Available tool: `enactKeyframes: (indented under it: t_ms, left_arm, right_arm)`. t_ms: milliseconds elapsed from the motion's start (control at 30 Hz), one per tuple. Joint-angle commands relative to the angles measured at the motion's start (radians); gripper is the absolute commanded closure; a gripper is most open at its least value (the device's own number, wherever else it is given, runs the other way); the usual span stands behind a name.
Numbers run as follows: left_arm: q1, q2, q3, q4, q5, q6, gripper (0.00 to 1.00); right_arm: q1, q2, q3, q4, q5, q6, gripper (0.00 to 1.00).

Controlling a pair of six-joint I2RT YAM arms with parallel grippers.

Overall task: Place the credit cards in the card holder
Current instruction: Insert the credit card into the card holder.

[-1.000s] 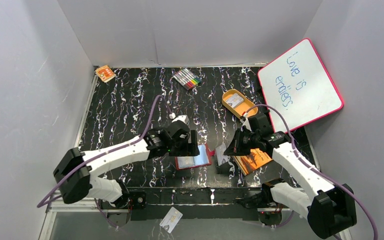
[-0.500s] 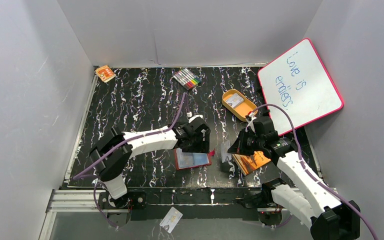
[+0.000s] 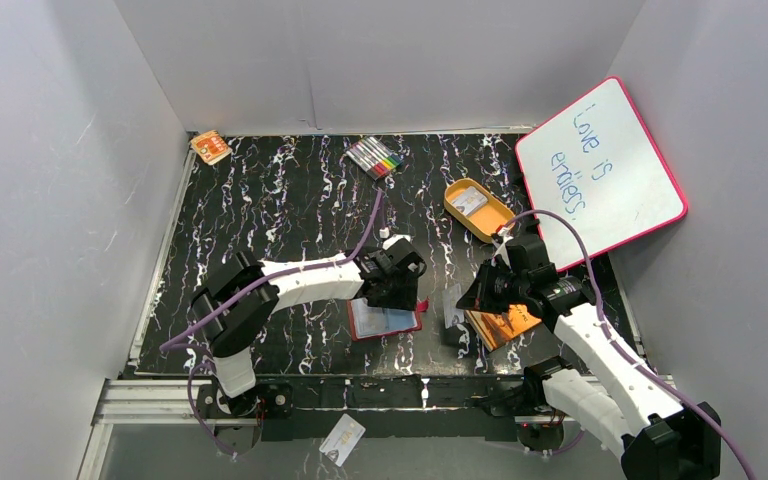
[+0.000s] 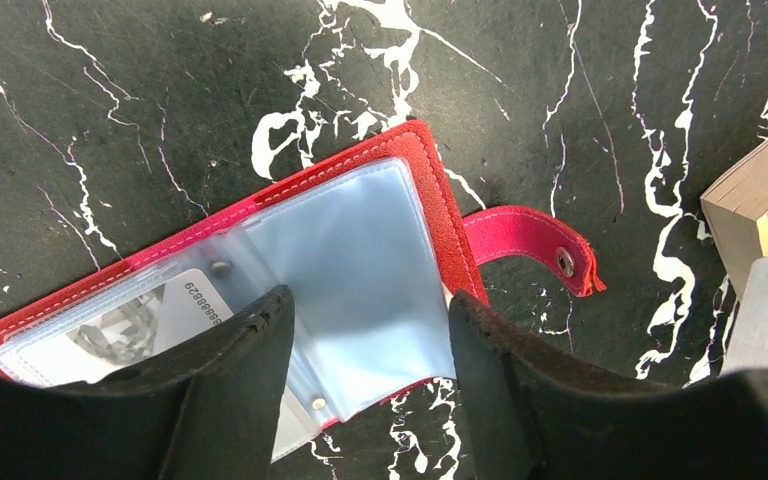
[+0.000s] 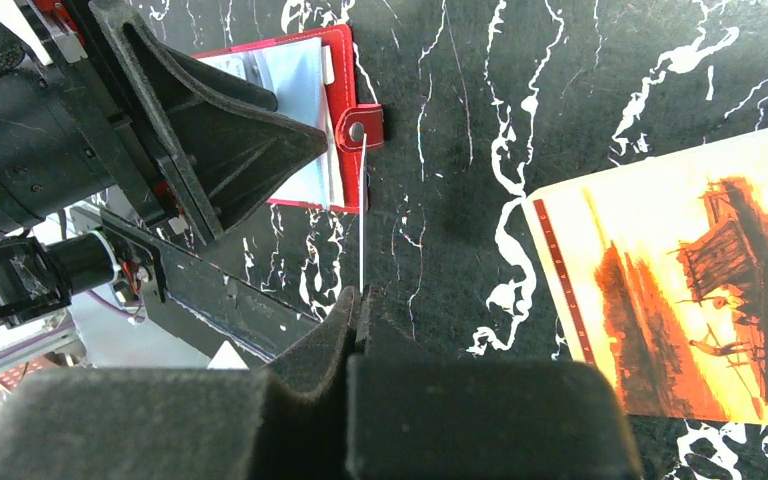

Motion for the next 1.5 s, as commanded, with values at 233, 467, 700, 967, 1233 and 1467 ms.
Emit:
enactKeyframes:
  t_ms: [233,467,700,967,1233,1467]
  left_arm:
    - [-0.005,-0.033,-0.044,-0.052,-0.028,0.001,0.58]
    - [-0.005,-0.067,-0.062,-0.040,-0.011,-0.008,0.75]
    - [-0.005,-0.140,-0.108,-0.024,0.050,-0.010,0.98]
    - [-0.005,-0.242,-0.119,-0.008,0.088,-0.040,0.62]
    - [-0.005,-0.372,-0.071,-0.124,-0.009,-0.034,0.44]
    - [0.013,-0.420,-0.154,-0.194,-0.127,-0.006,0.48]
  right_arm:
    - [0.003,0.029,0.021,0.070,-0.097,-0.029,1.00]
    - [0.005,0.079,0.008,0.115,-0.200,-0.054,1.00]
    - [0.034,0.115,0.001,0.146,-0.229,-0.050,1.00]
    - [0.068,0.139,-0.006,0.182,-0.236,-0.028,1.00]
    - [0.120,0.203,0.015,0.242,-0.251,0.030,1.00]
    - [0.219,0.323,0.051,0.349,-0.261,0.103,1.00]
